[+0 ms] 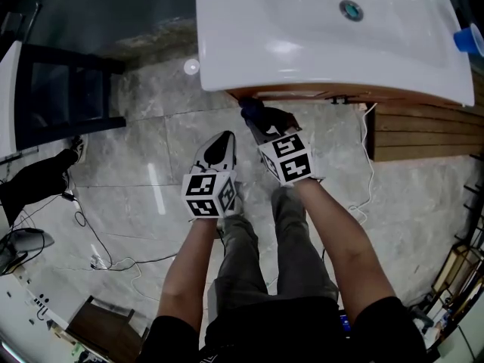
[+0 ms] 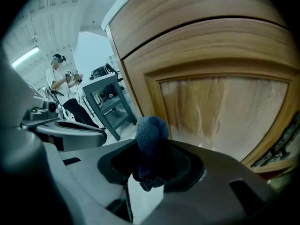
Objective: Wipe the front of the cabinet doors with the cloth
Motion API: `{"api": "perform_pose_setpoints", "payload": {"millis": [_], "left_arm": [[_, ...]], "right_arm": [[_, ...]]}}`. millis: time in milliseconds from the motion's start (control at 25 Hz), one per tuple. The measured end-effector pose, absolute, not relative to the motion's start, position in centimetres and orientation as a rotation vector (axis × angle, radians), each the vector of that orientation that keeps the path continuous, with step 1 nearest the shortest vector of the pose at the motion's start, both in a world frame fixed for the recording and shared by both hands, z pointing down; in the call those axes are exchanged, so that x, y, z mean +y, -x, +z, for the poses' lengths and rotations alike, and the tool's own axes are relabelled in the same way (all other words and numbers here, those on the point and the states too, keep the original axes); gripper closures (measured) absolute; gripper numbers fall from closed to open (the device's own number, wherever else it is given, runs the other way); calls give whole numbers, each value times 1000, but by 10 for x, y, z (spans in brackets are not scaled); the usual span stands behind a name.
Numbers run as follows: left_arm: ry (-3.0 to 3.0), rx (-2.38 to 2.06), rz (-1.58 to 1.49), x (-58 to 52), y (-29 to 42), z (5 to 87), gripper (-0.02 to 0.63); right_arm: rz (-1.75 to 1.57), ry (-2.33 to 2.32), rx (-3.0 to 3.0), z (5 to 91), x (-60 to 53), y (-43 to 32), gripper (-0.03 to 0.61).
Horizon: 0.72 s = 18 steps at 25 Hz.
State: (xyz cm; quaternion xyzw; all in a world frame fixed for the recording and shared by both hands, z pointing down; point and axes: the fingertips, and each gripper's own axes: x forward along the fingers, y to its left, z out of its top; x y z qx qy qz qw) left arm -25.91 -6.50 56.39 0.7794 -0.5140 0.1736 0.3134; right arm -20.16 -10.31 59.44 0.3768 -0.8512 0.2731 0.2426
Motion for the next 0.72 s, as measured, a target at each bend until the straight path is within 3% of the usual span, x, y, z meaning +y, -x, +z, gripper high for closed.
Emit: {"api": "perform_pose_setpoints", "payload": {"millis": [720], "left_arm": [[-2152, -1225, 495, -83, 179, 564, 592]], "right_arm": [[797, -1219, -2219, 607, -110, 92, 426]]}}
